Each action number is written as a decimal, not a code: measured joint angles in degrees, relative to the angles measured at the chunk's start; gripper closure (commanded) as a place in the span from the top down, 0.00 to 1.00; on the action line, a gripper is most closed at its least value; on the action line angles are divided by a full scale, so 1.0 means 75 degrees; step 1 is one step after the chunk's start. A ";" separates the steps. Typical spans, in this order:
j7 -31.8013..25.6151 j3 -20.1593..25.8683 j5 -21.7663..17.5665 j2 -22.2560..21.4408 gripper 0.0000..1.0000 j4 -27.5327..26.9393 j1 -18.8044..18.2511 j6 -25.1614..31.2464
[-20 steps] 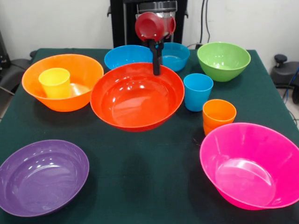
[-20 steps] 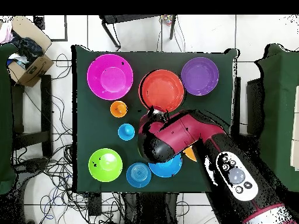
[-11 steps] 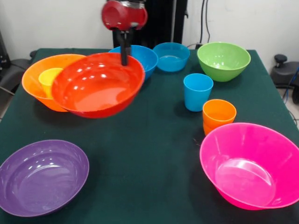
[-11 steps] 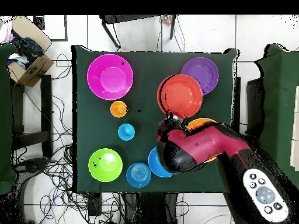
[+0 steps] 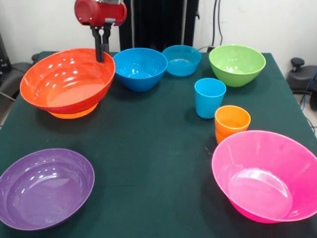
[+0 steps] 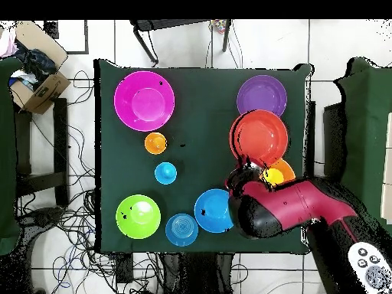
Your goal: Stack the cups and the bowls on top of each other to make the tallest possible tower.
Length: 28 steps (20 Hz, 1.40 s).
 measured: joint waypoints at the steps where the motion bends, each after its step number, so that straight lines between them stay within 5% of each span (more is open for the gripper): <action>1: 0.0000 0.0002 -0.0041 -0.0043 0.00 0.0041 0.0010 -0.0002; 15: 0.0000 0.0002 -0.0251 -0.0557 0.00 0.0260 0.0051 -0.0003; 28: 0.0000 -0.0519 -0.1552 -0.0583 0.00 0.0260 0.0311 -0.0004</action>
